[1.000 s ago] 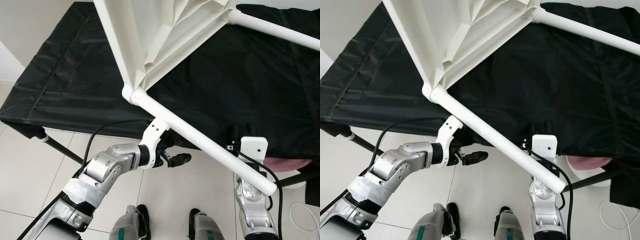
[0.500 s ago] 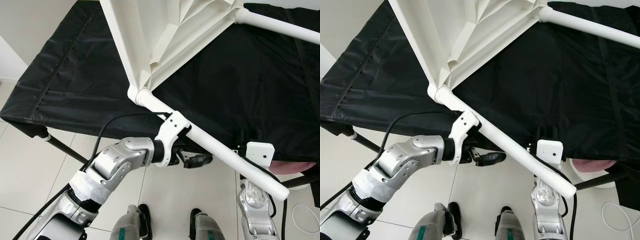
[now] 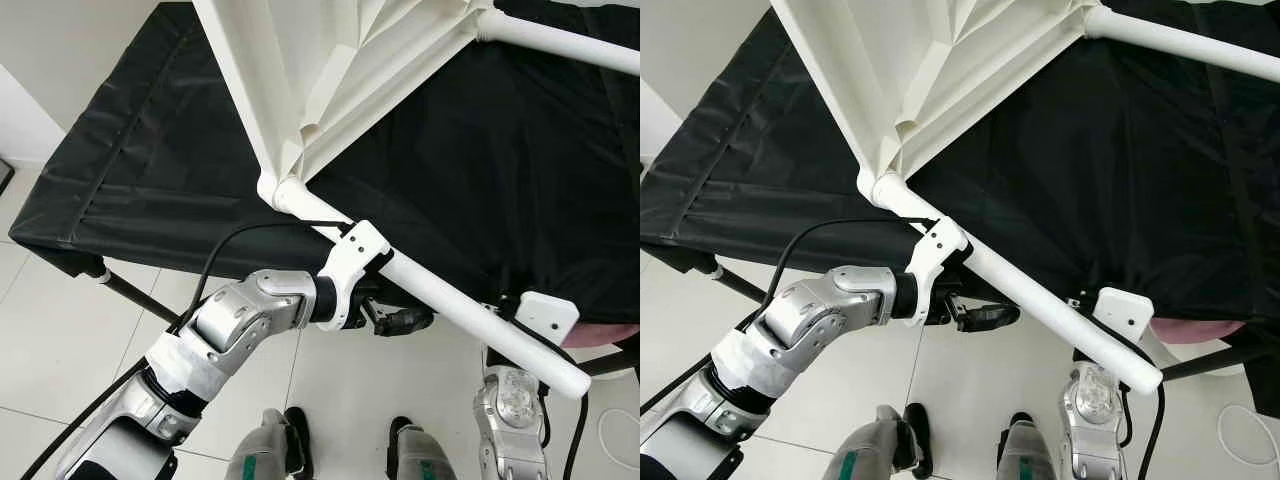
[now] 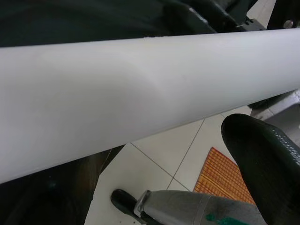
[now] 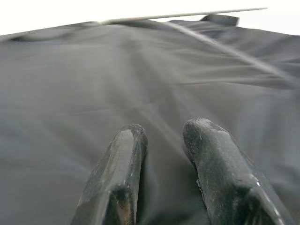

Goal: Building children table

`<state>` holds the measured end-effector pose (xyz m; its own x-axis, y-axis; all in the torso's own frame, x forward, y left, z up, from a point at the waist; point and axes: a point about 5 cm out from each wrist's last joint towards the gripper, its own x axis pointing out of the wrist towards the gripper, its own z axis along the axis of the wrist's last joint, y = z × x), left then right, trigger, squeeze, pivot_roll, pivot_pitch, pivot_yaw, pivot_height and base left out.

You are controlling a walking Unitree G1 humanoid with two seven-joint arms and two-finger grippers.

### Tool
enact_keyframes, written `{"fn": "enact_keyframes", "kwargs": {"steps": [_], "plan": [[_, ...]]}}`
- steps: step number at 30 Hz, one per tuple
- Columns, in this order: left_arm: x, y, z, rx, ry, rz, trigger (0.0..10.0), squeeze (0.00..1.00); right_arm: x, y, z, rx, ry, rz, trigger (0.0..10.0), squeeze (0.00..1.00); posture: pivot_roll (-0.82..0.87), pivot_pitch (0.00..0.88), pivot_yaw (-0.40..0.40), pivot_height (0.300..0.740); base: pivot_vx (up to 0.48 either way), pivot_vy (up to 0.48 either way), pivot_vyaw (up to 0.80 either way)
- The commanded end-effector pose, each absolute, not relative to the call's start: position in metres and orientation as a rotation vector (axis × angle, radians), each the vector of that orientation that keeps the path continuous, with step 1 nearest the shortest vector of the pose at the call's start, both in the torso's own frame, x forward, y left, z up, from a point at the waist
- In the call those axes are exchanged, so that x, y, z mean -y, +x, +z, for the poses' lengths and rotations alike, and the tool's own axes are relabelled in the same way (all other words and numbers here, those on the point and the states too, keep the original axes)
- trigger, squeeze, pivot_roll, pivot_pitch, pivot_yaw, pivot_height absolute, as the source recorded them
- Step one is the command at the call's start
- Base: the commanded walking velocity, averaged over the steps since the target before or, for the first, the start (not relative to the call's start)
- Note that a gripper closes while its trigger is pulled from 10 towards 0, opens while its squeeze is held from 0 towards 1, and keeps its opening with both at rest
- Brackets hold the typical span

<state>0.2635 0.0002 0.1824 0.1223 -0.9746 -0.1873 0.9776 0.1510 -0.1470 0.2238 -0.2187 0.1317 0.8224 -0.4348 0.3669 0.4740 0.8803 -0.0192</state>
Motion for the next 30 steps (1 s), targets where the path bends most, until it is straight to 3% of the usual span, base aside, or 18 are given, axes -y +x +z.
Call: {"fn": "enact_keyframes", "kwargs": {"steps": [1, 12, 30], "plan": [[0.002, 0.25, 0.191, -0.227, -0.006, -1.694, 10.0, 0.0, 0.237, 0.212, 0.119, 0.292, -0.13, -0.605, 10.0, 0.0, -0.13, 0.23, 0.182, 0.74, 0.0, 0.0, 0.0], [0.001, 0.252, 0.19, -0.236, -0.01, -1.691, 10.0, 0.0, 0.268, 0.203, 0.134, 0.325, -0.162, -0.762, 10.0, 0.0, -0.13, 0.234, 0.194, 0.74, 0.0, 0.0, 0.0], [-0.001, 0.252, 0.168, -0.311, 0.01, -1.675, 10.0, 0.0, 0.267, 0.2, 0.183, 0.491, -0.199, -0.731, 10.0, 0.0, -0.15, 0.249, 0.234, 0.74, 0.0, 0.0, 0.0]]}}
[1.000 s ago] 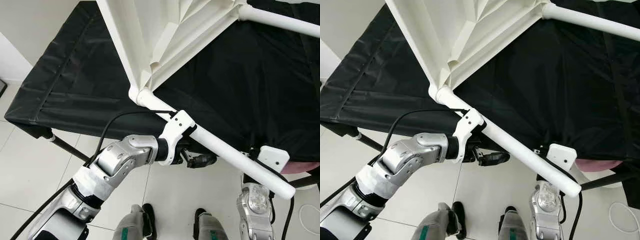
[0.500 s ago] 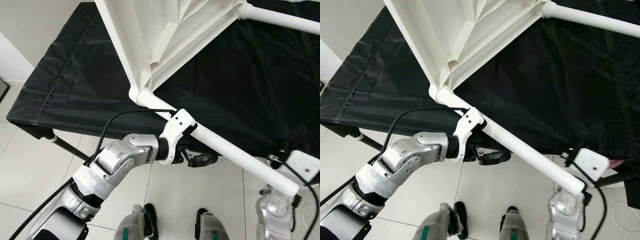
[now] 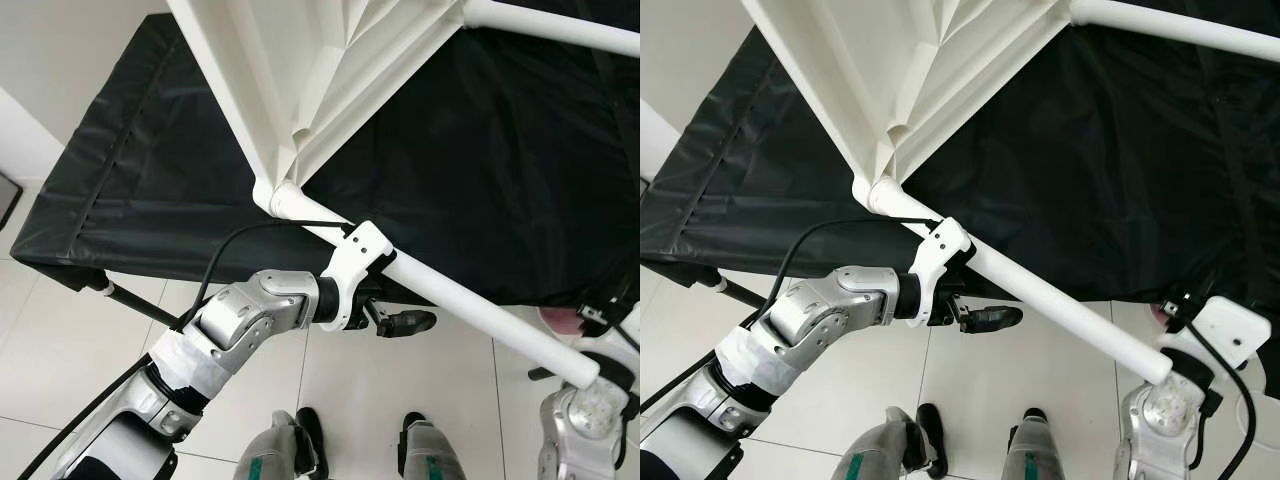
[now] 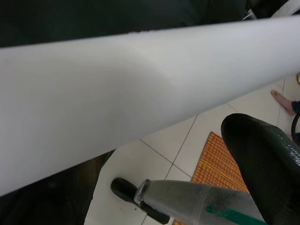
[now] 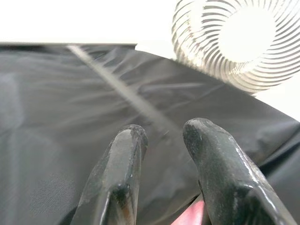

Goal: Building children table

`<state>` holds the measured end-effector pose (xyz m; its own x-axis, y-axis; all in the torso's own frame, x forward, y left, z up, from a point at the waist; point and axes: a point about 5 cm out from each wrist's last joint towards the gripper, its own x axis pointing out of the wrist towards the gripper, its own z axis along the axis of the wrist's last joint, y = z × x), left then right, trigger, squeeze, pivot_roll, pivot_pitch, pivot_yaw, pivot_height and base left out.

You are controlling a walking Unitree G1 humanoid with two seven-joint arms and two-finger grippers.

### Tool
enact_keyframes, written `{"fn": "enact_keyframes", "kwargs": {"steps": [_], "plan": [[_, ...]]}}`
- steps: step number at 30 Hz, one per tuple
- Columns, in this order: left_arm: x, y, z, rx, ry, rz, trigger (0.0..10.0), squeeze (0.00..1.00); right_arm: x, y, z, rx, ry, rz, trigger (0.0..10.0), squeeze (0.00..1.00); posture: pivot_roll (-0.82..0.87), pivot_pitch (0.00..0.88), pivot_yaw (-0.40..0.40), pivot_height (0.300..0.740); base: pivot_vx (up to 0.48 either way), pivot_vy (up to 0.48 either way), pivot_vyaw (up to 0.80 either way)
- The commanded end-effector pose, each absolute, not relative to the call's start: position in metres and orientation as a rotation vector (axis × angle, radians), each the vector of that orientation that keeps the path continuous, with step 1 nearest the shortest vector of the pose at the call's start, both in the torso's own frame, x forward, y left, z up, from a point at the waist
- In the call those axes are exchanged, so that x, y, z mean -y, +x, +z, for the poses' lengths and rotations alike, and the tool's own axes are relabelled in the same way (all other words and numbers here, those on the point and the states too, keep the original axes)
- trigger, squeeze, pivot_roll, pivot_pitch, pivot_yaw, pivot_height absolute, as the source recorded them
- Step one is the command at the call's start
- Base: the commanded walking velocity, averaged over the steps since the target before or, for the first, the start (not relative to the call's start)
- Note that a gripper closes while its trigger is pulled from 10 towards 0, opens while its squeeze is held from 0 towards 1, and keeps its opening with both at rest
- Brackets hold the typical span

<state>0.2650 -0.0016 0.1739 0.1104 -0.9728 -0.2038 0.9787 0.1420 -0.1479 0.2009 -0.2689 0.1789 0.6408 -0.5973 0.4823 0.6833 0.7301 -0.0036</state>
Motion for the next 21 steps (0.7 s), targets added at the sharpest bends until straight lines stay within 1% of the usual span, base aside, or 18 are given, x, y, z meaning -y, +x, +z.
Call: {"fn": "enact_keyframes", "kwargs": {"steps": [1, 5, 8, 15, 16, 20, 21], "plan": [[-0.002, 0.252, 0.164, -0.326, 0.015, -1.668, 10.0, 0.0, 0.269, 0.201, 0.192, 0.52, -0.203, -0.729, 10.0, 0.0, -0.15, 0.251, 0.235, 0.74, 0.0, 0.0, 0.0], [-0.004, 0.251, 0.155, -0.352, 0.029, -1.655, 10.0, 0.0, 0.274, 0.202, 0.213, 0.578, -0.222, -0.726, 10.0, 0.0, -0.15, 0.251, 0.235, 0.74, 0.0, 0.0, 0.0], [-0.004, 0.252, 0.153, -0.355, 0.031, -1.647, 10.0, 0.0, 0.274, 0.207, 0.221, 0.596, -0.229, -0.7, 10.0, 0.0, -0.15, 0.25, 0.23, 0.74, 0.0, 0.0, 0.0], [-0.004, 0.253, 0.153, -0.353, 0.033, -1.64, 10.0, 0.0, 0.277, 0.209, 0.221, 0.584, -0.239, -0.696, 10.0, 0.0, -0.15, 0.248, 0.225, 0.74, 0.0, 0.0, 0.0], [-0.004, 0.253, 0.152, -0.351, 0.034, -1.64, 10.0, 0.0, 0.276, 0.211, 0.222, 0.583, -0.232, -0.684, 10.0, 0.0, -0.15, 0.248, 0.225, 0.74, 0.0, 0.0, 0.0], [-0.004, 0.253, 0.151, -0.345, 0.039, -1.635, 10.0, 0.0, 0.258, 0.229, 0.233, 0.594, -0.16, -0.566, 10.0, 0.0, -0.14, 0.239, 0.219, 0.74, 0.0, 0.0, 0.0], [-0.004, 0.253, 0.151, -0.345, 0.039, -1.635, 10.0, 0.0, 0.258, 0.229, 0.233, 0.594, -0.16, -0.566, 10.0, 0.0, -0.14, 0.239, 0.219, 0.74, 0.0, 0.0, 0.0]]}}
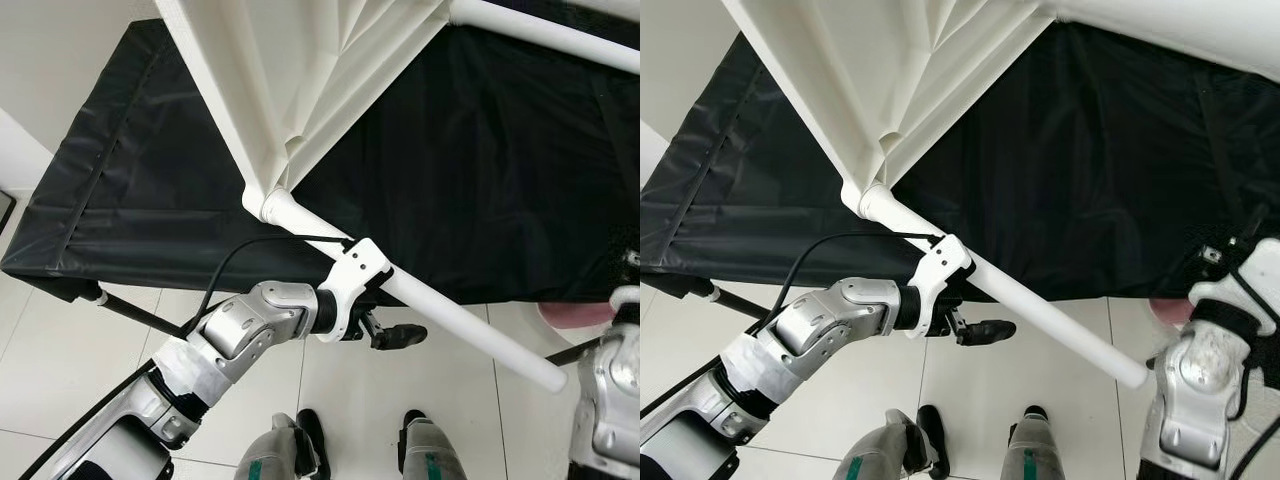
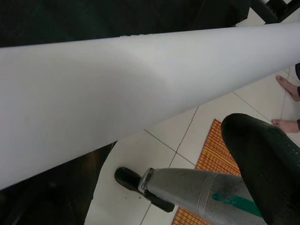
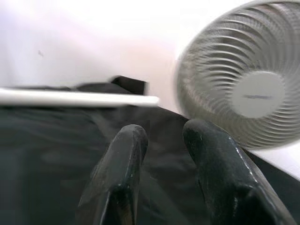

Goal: Building children table

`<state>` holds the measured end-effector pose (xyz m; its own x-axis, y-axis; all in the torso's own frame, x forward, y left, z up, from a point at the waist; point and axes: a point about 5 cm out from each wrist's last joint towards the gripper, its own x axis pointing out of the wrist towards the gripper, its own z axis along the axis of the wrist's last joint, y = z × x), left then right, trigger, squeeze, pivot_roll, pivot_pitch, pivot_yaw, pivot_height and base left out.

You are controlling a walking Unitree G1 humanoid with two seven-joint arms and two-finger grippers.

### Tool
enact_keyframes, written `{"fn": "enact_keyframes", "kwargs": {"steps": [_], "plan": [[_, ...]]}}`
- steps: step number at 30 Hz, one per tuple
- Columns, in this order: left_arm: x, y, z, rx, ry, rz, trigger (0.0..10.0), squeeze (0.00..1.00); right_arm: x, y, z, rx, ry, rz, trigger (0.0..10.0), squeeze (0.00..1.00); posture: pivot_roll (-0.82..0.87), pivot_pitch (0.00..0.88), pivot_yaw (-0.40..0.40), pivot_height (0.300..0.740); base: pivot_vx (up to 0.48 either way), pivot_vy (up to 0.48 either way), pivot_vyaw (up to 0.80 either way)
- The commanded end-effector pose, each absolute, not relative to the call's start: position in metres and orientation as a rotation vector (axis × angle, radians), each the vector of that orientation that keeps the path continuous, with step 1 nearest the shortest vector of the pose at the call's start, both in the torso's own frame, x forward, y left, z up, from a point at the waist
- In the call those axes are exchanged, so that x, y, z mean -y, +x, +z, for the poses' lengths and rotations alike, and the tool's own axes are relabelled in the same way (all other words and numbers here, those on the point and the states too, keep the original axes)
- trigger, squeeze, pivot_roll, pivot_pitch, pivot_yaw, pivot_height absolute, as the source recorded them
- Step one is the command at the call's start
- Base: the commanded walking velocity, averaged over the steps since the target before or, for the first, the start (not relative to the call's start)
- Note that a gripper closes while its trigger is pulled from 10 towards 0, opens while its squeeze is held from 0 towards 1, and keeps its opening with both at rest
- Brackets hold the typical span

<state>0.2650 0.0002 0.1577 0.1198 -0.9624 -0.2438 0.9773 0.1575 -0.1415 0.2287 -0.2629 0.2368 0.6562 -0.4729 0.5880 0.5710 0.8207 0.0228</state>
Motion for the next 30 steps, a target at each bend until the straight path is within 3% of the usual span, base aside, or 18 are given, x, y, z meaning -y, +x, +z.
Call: {"fn": "enact_keyframes", "kwargs": {"steps": [1, 14, 15, 16, 17, 23, 30], "plan": [[-0.003, 0.253, 0.151, -0.343, 0.038, -1.634, 10.0, 0.0, 0.251, 0.234, 0.234, 0.595, -0.144, -0.521, 10.0, 0.0, -0.14, 0.235, 0.215, 0.74, 0.0, 0.0, 0.0], [-0.005, 0.255, 0.152, -0.321, 0.043, -1.601, 10.0, 0.0, 0.204, 0.266, 0.228, 0.52, -0.057, -0.176, 10.0, 0.0, -0.11, 0.202, 0.156, 0.74, 0.0, 0.0, 0.0], [-0.011, 0.253, 0.151, -0.326, 0.055, -1.596, 10.0, 1.0, 0.2, 0.269, 0.226, 0.507, -0.056, -0.132, 10.0, 0.76, -0.11, 0.199, 0.145, 0.74, 0.0, 0.0, 0.0], [-0.015, 0.251, 0.15, -0.331, 0.064, -1.594, 10.0, 1.0, 0.198, 0.271, 0.225, 0.499, -0.055, -0.109, 10.0, 0.76, -0.11, 0.199, 0.145, 0.74, 0.0, 0.0, 0.0], [-0.018, 0.25, 0.15, -0.332, 0.074, -1.591, 10.0, 1.0, 0.197, 0.273, 0.224, 0.487, -0.041, -0.086, 10.0, 1.0, -0.1, 0.197, 0.141, 0.74, 0.0, 0.0, 0.0], [-0.024, 0.247, 0.151, -0.331, 0.089, -1.584, 10.0, 1.0, 0.196, 0.276, 0.223, 0.478, -0.037, -0.058, 10.0, 1.0, -0.1, 0.193, 0.133, 0.74, 0.0, 0.0, 0.0], [-0.058, 0.233, 0.159, -0.324, 0.174, -1.485, 10.0, 1.0, 0.195, 0.287, 0.223, 0.457, -0.032, 0.004, 10.0, 1.0, -0.07, 0.185, 0.109, 0.74, 0.0, 0.0, 0.0]]}}
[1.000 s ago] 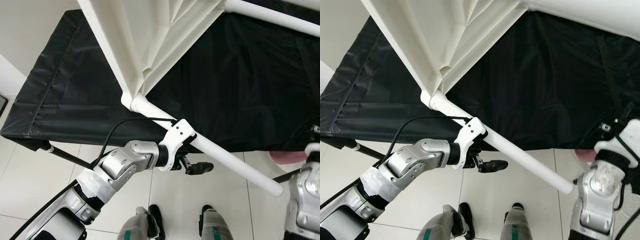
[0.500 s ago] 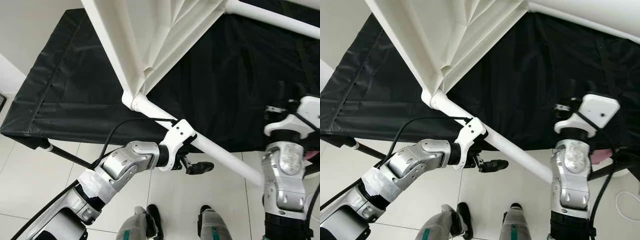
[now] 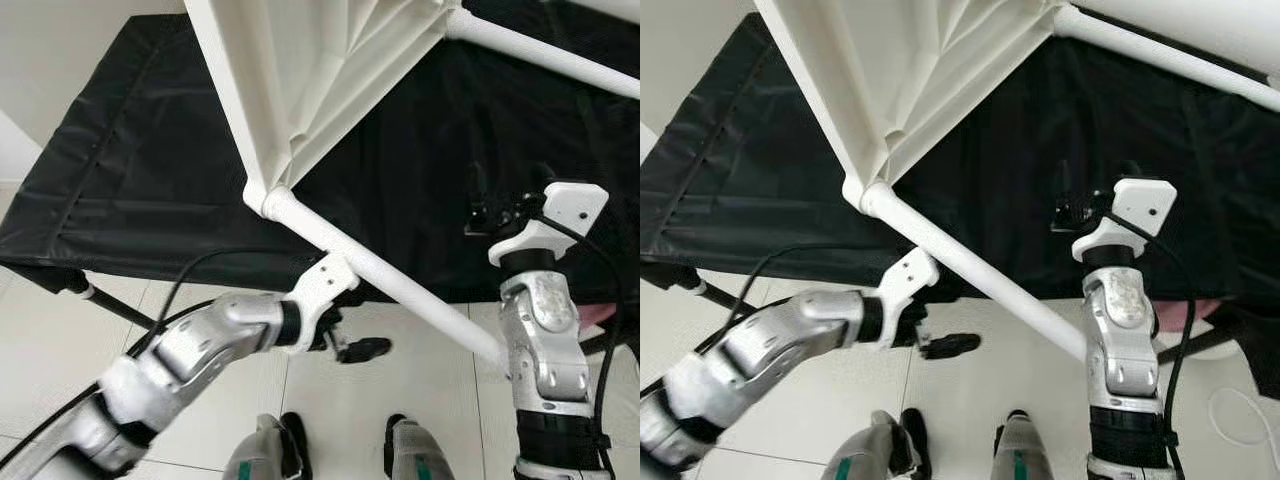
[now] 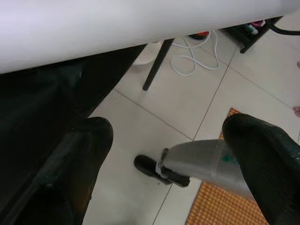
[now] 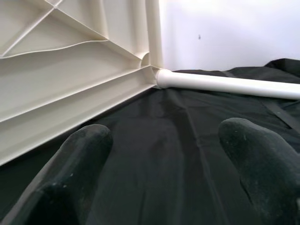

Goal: Building children table

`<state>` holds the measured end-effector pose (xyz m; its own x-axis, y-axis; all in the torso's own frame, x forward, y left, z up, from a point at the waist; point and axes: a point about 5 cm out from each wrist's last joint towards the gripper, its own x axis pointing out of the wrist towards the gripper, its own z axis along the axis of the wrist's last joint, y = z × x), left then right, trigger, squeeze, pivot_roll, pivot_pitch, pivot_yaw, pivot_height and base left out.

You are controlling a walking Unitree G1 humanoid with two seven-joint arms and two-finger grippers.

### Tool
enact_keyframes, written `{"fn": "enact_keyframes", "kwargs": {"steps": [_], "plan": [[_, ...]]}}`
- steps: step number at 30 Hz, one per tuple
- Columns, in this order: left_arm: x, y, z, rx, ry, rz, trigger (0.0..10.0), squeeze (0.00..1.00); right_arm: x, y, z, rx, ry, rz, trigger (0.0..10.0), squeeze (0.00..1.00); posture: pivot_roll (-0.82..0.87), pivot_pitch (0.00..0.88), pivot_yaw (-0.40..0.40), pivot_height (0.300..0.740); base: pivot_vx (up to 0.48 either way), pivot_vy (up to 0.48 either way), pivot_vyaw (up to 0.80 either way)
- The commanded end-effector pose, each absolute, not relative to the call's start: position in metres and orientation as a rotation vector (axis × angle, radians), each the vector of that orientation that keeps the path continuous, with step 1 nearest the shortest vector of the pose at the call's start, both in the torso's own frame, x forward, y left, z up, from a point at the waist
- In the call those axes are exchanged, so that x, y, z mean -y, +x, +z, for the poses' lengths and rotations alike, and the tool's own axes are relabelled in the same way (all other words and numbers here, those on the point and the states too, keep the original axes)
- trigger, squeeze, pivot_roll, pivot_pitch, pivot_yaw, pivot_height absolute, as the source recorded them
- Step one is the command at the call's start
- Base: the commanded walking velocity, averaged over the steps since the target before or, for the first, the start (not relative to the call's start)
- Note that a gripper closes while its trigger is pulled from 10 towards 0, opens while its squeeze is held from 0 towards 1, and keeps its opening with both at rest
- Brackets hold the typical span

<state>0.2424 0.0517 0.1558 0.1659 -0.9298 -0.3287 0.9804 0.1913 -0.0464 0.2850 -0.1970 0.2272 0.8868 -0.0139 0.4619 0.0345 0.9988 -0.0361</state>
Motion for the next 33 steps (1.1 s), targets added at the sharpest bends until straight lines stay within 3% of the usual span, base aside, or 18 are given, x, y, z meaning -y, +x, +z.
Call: {"fn": "enact_keyframes", "kwargs": {"steps": [1, 2, 3, 6, 7, 14, 18, 19, 33], "plan": [[-0.058, 0.233, 0.159, -0.324, 0.174, -1.485, 10.0, 1.0, 0.195, 0.287, 0.223, 0.457, -0.032, 0.004, 10.0, 1.0, -0.07, 0.185, 0.109, 0.74, 0.0, 0.0, 0.0], [-0.066, 0.234, 0.164, -0.305, 0.165, -1.442, 10.0, 0.81, 0.193, 0.288, 0.222, 0.448, -0.039, 0.031, 10.0, 1.0, -0.07, 0.185, 0.107, 0.74, 0.0, 0.0, 0.0], [-0.068, 0.234, 0.166, -0.296, 0.162, -1.426, 10.0, 0.0, 0.192, 0.289, 0.222, 0.445, -0.04, 0.041, 10.0, 0.62, -0.07, 0.185, 0.107, 0.74, 0.0, 0.0, 0.0], [-0.073, 0.237, 0.17, -0.263, 0.15, -1.387, 10.0, 0.0, 0.189, 0.291, 0.221, 0.434, -0.028, 0.06, 10.0, 0.62, -0.07, 0.184, 0.105, 0.74, 0.0, 0.0, 0.0], [-0.077, 0.241, 0.175, -0.231, 0.133, -1.341, 10.0, 0.0, 0.187, 0.293, 0.22, 0.422, -0.03, 0.073, 10.0, 0.0, -0.06, 0.179, 0.099, 0.74, 0.0, 0.0, 0.0], [-0.089, 0.251, 0.19, -0.158, 0.066, -1.2, 10.0, 0.0, 0.182, 0.3, 0.218, 0.403, -0.029, 0.108, 10.0, 0.0, -0.05, 0.174, 0.09, 0.74, 0.0, 0.0, 0.0], [-0.097, 0.26, 0.205, -0.037, 0.076, -1.071, 10.0, 0.0, 0.177, 0.302, 0.216, 0.394, -0.026, 0.136, 10.0, 0.0, -0.05, 0.167, 0.08, 0.74, 0.0, 0.0, 0.0], [-0.105, 0.269, 0.216, 0.075, 0.088, -0.939, 10.0, 0.0, 0.172, 0.303, 0.212, 0.377, -0.025, 0.162, 10.0, 0.0, -0.05, 0.162, 0.078, 0.74, 0.0, 0.0, 0.0], [-0.139, 0.302, 0.199, 0.118, -0.052, -0.396, 10.0, 0.0, 0.146, 0.303, 0.193, 0.335, -0.001, 0.199, 10.0, 0.0, -0.06, 0.105, 0.083, 0.74, 0.0, 0.0, 0.0]]}}
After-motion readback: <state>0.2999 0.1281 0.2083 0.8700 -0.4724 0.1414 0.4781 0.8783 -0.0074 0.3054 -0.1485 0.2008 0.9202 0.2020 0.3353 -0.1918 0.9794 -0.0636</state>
